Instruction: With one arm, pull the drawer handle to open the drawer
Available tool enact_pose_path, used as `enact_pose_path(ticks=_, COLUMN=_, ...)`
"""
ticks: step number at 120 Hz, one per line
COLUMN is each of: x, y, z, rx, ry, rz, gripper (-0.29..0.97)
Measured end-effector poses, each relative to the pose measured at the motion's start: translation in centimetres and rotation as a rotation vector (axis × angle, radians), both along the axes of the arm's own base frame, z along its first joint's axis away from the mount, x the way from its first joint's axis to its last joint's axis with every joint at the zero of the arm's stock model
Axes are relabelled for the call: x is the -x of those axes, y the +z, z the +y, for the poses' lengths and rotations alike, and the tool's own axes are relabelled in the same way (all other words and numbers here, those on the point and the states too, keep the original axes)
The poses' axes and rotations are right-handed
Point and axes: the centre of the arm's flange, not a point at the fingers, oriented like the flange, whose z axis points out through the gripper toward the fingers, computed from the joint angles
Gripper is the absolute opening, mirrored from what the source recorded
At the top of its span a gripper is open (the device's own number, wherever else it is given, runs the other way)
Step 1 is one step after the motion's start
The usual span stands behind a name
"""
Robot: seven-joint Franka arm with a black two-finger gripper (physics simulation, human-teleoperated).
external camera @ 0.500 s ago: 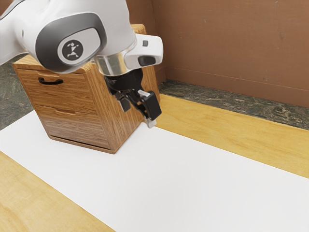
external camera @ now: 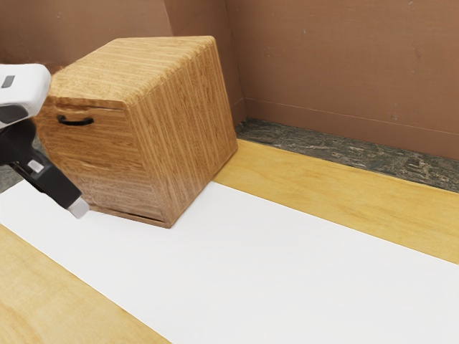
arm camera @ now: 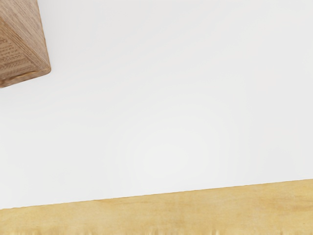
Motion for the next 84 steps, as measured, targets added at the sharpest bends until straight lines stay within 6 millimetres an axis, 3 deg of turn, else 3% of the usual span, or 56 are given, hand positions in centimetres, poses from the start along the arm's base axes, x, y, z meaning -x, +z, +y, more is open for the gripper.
enact_pose_path(ticks=9, x=3.4, y=0.3, z=4.5, rx=-0.009, ry=0.151, rz=-0.012, gripper=0.68)
enact_pose_path(ticks=14, x=4.6, y=0.5, z=5.9, rx=-0.014, ry=0.191, rz=-0.013, gripper=0.68)
enact_pose_path(ticks=20, x=5.5, y=0.7, z=5.9, rx=-0.023, ry=0.172, rz=-0.016, gripper=0.68)
enact_pose_path(ticks=28, x=6.4, y=1.0, z=4.1, rx=-0.026, ry=0.116, rz=-0.008, gripper=0.68)
enact_pose_path(ticks=34, x=6.6, y=0.8, z=4.1, rx=-0.024, ry=0.089, rz=0.012, gripper=0.68)
enact_pose_path(ticks=47, x=6.4, y=-0.5, z=8.3, rx=-0.017, ry=0.029, rz=0.07, gripper=0.68)
enact_pose_path(ticks=75, x=6.4, y=-2.6, z=14.1, rx=-0.079, ry=-0.272, rz=0.127, gripper=0.68)
enact_pose_path(ticks=84, x=5.9, y=-2.7, z=15.0, rx=-0.109, ry=-0.41, rz=0.107, gripper=0.68)
